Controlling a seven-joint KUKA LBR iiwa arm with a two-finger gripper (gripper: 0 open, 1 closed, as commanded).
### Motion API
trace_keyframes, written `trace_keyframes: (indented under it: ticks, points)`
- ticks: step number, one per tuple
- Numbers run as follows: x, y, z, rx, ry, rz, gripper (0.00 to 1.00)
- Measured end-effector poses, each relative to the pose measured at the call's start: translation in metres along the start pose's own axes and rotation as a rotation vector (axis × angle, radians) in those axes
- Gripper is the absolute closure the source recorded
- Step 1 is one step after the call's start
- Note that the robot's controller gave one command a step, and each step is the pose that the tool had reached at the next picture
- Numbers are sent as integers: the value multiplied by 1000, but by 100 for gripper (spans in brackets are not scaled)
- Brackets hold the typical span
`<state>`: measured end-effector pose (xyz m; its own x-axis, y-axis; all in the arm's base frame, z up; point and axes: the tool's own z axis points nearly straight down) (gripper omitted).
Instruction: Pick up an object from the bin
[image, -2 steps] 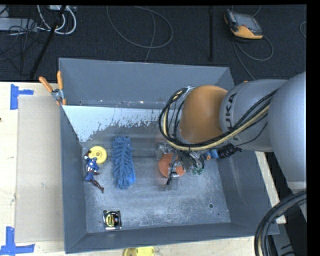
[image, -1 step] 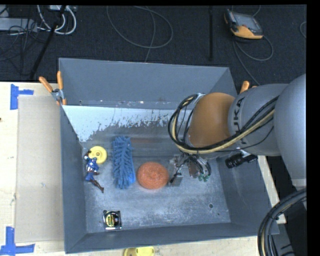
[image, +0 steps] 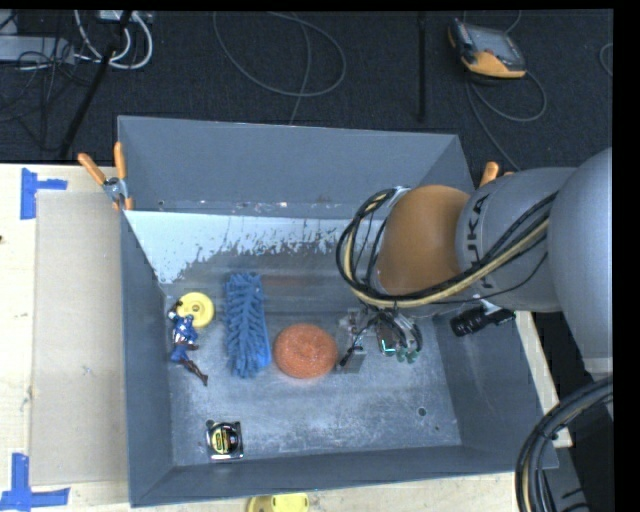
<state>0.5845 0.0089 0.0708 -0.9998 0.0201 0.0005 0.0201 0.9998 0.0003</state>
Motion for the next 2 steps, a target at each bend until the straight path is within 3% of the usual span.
trace_keyframes:
  ticks: [1, 2]
  points:
    - [0, 0, 0, 0, 0, 0, 0]
    - [-10, 17, -5, 2, 1, -168, 0]
